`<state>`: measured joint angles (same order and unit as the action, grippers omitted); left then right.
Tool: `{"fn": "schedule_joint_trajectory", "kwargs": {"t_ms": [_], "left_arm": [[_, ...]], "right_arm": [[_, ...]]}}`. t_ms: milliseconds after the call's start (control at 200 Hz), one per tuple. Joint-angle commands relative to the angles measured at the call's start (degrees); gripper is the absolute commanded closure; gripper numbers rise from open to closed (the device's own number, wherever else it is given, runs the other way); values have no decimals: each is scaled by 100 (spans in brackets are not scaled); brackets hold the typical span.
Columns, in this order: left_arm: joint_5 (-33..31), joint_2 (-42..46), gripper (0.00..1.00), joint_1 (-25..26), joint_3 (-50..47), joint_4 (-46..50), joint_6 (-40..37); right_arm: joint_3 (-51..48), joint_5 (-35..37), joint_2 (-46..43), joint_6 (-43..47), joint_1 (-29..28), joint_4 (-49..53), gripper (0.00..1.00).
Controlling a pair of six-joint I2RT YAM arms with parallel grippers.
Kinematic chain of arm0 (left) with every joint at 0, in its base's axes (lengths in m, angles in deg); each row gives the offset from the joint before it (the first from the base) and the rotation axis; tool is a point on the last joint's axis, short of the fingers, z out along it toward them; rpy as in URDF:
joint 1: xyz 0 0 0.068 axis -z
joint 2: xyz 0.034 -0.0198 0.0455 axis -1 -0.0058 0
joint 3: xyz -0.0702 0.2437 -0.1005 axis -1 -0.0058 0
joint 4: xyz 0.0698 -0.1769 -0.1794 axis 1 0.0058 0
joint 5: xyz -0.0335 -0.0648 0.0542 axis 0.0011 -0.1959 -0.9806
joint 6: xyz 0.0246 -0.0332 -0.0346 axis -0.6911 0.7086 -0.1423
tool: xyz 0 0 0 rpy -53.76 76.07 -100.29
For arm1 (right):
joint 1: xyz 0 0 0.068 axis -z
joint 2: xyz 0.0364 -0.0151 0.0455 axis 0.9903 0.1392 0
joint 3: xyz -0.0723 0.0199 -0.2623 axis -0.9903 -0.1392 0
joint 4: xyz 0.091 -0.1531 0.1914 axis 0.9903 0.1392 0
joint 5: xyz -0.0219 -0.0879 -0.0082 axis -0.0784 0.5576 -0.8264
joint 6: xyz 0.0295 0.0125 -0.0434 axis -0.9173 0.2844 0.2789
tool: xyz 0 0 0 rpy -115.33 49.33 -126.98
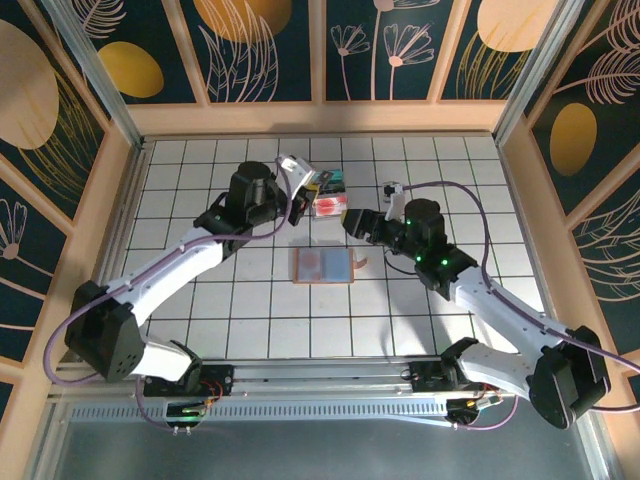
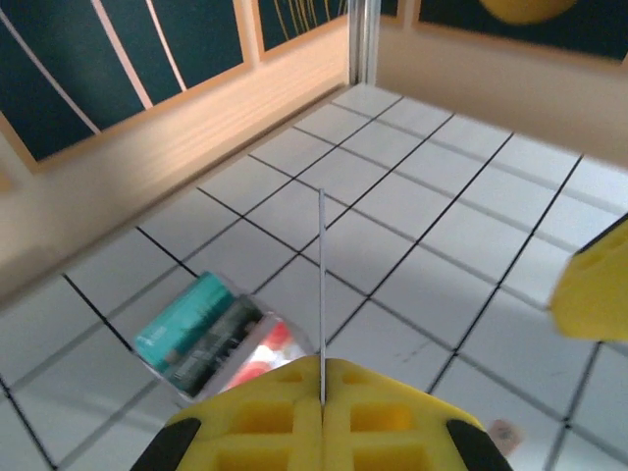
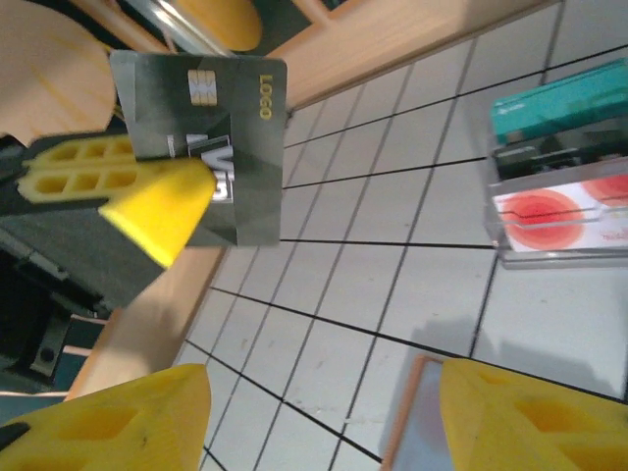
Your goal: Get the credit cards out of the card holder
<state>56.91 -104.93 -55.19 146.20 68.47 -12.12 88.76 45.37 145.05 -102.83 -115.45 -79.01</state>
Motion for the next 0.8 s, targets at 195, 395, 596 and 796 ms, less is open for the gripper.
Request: {"fn": "schedule_joint_trajectory", "kwargs": {"t_ms": [195, 395, 596, 796], "left_arm": [[661, -1517, 100, -510, 1854, 1424, -2495], [927, -2693, 100, -632, 3140, 2424, -3548], [944, -3798, 100, -636, 4568, 3871, -4236], [960, -4386, 100, -639, 5189, 4374, -4610]], "right_arm": [[316, 1512, -403, 54, 40, 923, 30], [452, 1950, -408, -15, 66, 1337, 29], [598, 2210, -393, -76, 89, 1668, 29], [697, 2250, -369, -118, 102, 1803, 28]]}}
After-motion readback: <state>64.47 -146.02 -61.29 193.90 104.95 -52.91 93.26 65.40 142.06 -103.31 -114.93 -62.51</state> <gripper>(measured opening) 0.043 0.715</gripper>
